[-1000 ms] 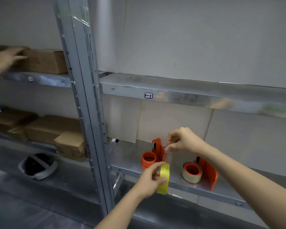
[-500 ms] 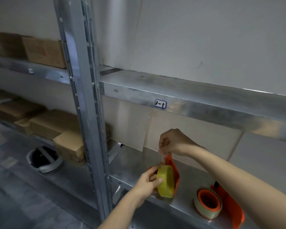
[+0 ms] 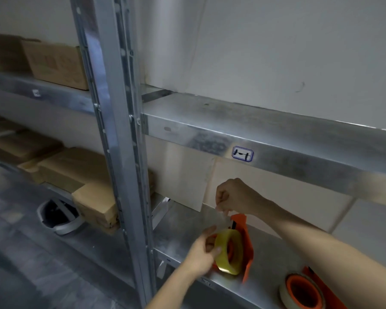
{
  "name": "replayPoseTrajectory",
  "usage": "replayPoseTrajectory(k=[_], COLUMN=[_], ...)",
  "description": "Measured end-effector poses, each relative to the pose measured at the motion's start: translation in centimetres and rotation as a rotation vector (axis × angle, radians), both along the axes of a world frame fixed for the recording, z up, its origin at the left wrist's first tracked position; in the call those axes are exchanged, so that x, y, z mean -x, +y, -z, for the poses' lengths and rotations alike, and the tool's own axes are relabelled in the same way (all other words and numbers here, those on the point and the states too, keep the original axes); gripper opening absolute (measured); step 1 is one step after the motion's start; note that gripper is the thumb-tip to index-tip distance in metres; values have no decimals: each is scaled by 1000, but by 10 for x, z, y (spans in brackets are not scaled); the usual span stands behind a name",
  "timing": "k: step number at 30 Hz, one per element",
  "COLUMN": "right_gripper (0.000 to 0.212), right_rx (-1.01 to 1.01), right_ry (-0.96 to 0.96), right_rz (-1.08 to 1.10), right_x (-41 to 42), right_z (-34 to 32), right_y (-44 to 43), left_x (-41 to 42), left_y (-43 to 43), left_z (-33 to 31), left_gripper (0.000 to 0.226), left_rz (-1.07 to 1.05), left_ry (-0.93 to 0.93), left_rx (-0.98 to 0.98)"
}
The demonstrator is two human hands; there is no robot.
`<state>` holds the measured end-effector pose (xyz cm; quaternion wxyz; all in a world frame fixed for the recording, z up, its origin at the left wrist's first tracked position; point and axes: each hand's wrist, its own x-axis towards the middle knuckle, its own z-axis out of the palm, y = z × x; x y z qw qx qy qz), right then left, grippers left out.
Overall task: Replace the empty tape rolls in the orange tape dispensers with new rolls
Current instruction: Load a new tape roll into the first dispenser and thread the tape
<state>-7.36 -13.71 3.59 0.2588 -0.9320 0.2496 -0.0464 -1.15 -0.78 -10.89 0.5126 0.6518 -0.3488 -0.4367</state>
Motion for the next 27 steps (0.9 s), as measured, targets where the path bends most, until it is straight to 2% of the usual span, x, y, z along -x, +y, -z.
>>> replayPoseTrajectory(k=[5,10,14,19,21,24,27], right_gripper=[23,17,8,9,8,8,9], right_rx=[-24,-66,-84,-104,-126,-153,-164], right_ry=[-2,4,-2,-24,-22,-23,-20], right_rz=[-18,-12,-13,-14,-15,-19,-25], right_x=[-15,-19,-15,-14,-16,-16,-15], right_z=[8,8,7,11,12,12,11], right_y=[0,-7,-15,-18,-18,-18,-18], left_x=[-10,-17,-28,-29,-25,-24,-24], left_y=[-1,-3,-5,-14,-16,-19,-19], left_z=[-3,-3,7,14,13,14,15], left_gripper=[50,53,84,122,109,69,68], left_rz=[30,105,198,157,169,178,134], left_ry=[-113,-109,-178,-324,-280,-219,-188], left_rx=[-66,-62,-71,-194,-257,-253,-249])
